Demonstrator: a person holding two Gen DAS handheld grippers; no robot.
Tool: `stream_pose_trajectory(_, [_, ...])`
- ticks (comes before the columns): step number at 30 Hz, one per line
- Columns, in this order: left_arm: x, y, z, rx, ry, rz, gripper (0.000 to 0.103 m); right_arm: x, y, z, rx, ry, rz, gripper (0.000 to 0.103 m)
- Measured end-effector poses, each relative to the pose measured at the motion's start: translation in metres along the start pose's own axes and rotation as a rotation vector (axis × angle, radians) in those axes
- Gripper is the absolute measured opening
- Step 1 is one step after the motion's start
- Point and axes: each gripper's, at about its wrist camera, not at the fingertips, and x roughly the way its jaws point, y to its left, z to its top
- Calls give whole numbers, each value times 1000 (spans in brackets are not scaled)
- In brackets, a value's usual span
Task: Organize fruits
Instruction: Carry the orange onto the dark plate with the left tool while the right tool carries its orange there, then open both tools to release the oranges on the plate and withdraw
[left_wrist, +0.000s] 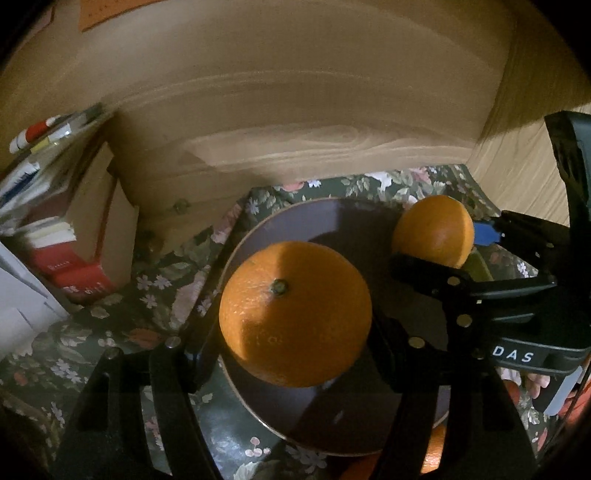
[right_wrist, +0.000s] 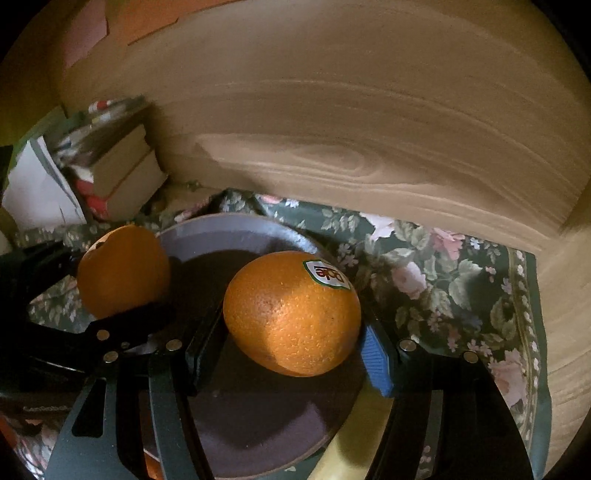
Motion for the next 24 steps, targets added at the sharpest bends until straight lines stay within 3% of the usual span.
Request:
stream_pose_trajectory(4, [5, 5, -1, -11, 20, -11, 69, 6, 1, 0, -8, 16, -5, 62])
stream_pose_trajectory(10, [-19, -11, 0, 50, -67, 13, 77, 8, -2, 2, 7, 36, 14, 63])
stream_pose_trajectory(12, [-25, -12, -1, 51, -84, 22, 78, 0, 0, 4, -2, 13, 1, 66])
stream_pose_trajectory(16, [-46, -6, -1, 28, -118, 37, 79, -27, -1, 6, -6, -55, -17, 82])
stream_pose_trajectory(24, [-91, -8, -12, 1, -191, 68, 84, -77, -2, -8, 10, -138, -20, 82])
